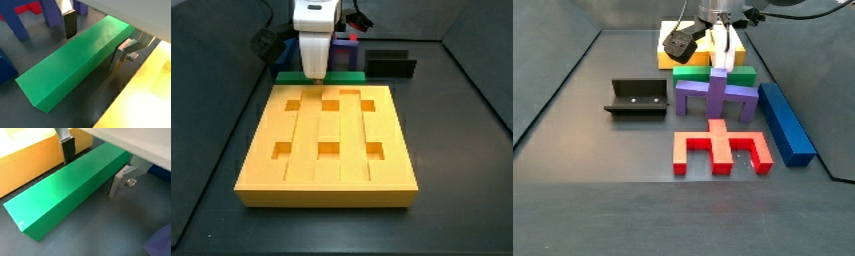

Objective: Pick up the green object. Move up. Move to above the board. Insert the green object.
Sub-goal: Pick up the green object.

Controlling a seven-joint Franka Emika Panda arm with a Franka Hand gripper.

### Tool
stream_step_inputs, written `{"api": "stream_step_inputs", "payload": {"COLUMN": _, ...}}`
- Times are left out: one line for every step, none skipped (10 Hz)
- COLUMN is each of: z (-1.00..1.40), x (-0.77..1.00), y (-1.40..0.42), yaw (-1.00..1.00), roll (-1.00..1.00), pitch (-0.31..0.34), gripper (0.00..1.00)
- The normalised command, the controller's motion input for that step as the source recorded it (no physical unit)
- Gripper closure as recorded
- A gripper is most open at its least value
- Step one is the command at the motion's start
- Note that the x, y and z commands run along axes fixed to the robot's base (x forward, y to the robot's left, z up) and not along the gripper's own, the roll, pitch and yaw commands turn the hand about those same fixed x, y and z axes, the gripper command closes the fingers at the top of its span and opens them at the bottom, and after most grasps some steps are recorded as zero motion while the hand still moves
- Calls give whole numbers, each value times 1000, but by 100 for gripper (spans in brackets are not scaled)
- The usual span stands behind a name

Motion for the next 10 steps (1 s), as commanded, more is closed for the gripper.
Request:
{"api": "stream_step_inputs", "payload": {"z": 0, "x": 51, "y": -66, "yaw": -214, "roll": 100, "pitch": 64, "gripper": 0}}
{"api": "stream_step_inputs", "payload": {"z": 0, "x": 26, "y": -66, "yaw": -217, "roll": 94, "pitch": 63, "gripper": 0}}
{"api": "stream_step_inputs", "payload": {"z": -9, "x": 0, "y": 0, "yaw": 0, "roll": 0, "pitch": -20, "gripper": 0}}
{"api": "stream_step_inputs", "payload": {"z": 0, "x": 0, "y": 0, "yaw": 0, "roll": 0, "pitch": -34, "gripper": 0}}
{"api": "stream_step_inputs", "payload": {"z": 0, "x": -23, "y": 0, "yaw": 20, "roll": -11, "pitch": -67, "gripper": 0}}
{"api": "stream_step_inputs", "payload": {"z": 0, "x": 0, "y": 0, "yaw": 46, "roll": 0, "pitch": -6, "gripper": 0}}
{"api": "stream_step_inputs", "payload": {"z": 0, "x": 0, "y": 0, "yaw": 80, "roll": 0, "pitch": -4, "gripper": 0}}
{"api": "stream_step_inputs", "payload": {"z": 0, "x": 0, "y": 0, "yaw": 106, "roll": 0, "pitch": 0, "gripper": 0}}
{"api": "stream_step_inputs", "payload": {"z": 46, "x": 0, "y": 0, "yaw": 106, "roll": 14, "pitch": 0, "gripper": 0}}
{"api": "stream_step_inputs", "payload": {"z": 66, "x": -40, "y": 0, "yaw": 49, "roll": 0, "pitch": 0, "gripper": 0}}
